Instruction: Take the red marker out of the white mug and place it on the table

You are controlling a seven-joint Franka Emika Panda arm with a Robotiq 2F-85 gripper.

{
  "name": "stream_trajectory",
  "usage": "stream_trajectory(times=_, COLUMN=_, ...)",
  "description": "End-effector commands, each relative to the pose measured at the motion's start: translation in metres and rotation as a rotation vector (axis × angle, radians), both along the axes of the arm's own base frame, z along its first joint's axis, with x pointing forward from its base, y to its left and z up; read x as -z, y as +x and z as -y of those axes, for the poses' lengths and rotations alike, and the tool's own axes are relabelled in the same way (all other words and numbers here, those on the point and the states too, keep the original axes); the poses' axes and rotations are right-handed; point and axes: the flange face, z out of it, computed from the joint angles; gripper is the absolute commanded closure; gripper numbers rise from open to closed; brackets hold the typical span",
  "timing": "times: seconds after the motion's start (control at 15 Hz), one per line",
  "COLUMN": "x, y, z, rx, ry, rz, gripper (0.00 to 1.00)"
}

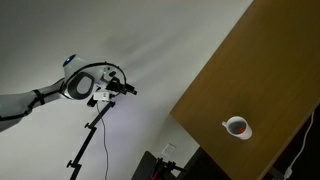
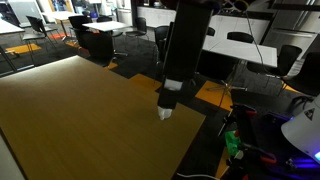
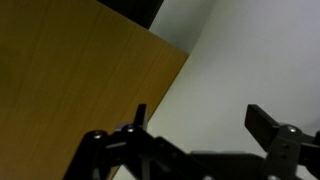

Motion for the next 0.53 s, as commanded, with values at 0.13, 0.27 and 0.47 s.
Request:
stream_trajectory(times=0.13, x=0.000, y=0.007, z=0.000, rx=0.034, ry=-0.004, rz=0.004, gripper=0.00)
stream_trajectory(times=0.27, x=0.000, y=0.015, z=0.004, rx=0.071, ry=-0.003, rz=0.007, gripper=0.00)
stream_trajectory(times=0.47, x=0.001, y=0.029, z=0.016, rx=0.133, ry=-0.008, rz=0.003, gripper=0.00)
